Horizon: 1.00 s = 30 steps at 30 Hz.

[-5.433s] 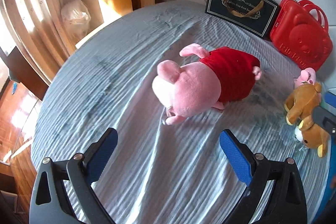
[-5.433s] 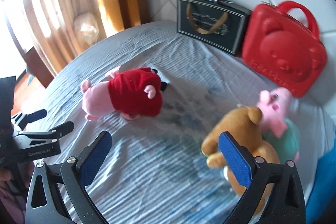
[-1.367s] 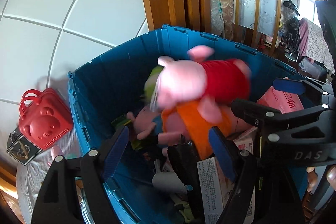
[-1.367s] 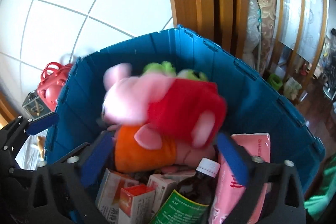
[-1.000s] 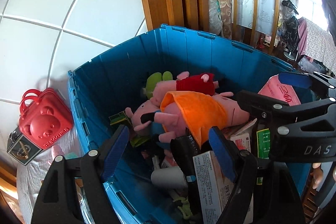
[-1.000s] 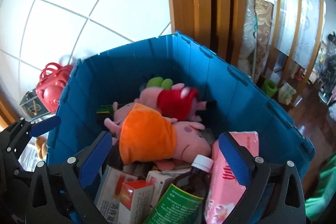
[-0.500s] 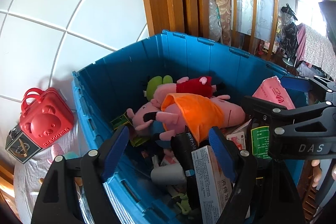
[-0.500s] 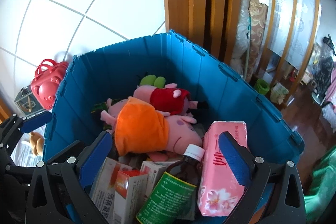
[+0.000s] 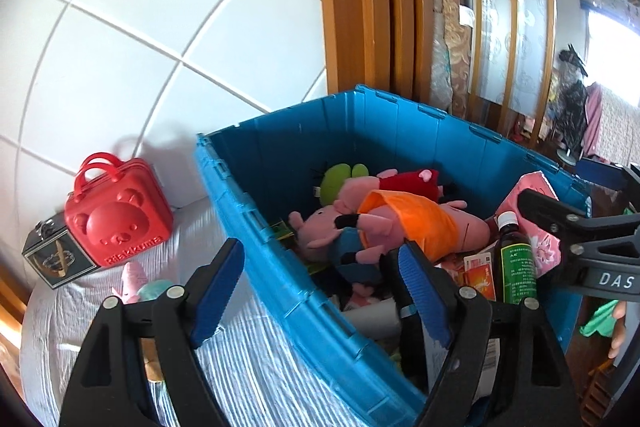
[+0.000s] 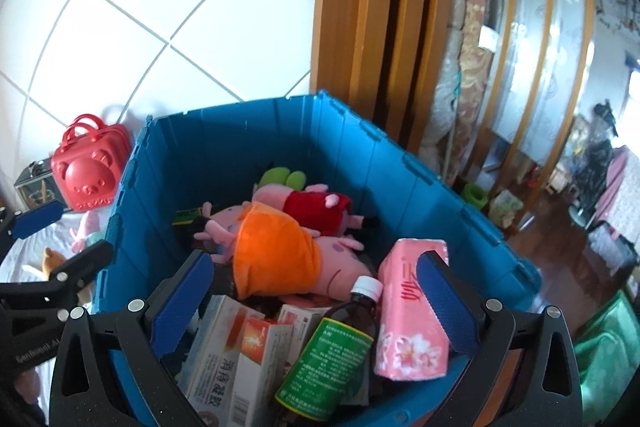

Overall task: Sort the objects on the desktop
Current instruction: 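Move both tools back over the bed toward the brown bear plush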

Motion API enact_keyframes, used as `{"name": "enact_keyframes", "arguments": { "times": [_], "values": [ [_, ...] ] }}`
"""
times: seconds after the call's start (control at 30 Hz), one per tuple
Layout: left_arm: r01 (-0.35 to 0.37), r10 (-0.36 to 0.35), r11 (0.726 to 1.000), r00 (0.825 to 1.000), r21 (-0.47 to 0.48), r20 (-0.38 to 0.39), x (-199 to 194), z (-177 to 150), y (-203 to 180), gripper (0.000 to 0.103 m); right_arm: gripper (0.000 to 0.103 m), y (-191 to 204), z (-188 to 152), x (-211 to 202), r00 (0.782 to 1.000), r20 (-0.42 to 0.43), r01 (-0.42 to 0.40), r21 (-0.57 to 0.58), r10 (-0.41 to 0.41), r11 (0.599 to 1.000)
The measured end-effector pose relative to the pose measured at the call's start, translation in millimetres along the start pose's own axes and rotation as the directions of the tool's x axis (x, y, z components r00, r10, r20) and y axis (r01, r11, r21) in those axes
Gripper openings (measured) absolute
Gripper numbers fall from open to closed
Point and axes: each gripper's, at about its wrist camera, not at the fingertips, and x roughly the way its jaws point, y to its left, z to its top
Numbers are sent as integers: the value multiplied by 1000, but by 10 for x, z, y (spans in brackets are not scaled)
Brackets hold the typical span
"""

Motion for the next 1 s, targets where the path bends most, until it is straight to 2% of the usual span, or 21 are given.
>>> {"name": "enact_keyframes", "arguments": {
  "times": [0.13,0.47,0.63,0.73,0.87,1.0],
  "values": [
    [14,-13,1000,999,-23,36,-194,-159,112,92,103,142,-149,-238,999,41,7,-6,-6,1000],
    [-3,12,998,991,-67,137,-634,-608,535,98,103,607,-600,-669,993,121,7,30,-10,1000],
    [-24,37,990,995,-142,95,-661,-861,918,98,103,938,-775,-832,980,201,0,31,-6,1000],
    [-41,54,987,995,-152,79,-659,-1041,1131,98,103,1183,-855,-929,965,262,16,8,-18,1000],
    [-95,105,986,992,-137,70,-705,-1300,1376,98,103,1516,-958,-967,953,299,-44,-16,47,999],
    [-115,120,976,993,-188,13,-673,-1557,1744,98,103,1855,-1013,-914,938,311,-143,-46,150,989]
  ]
}}
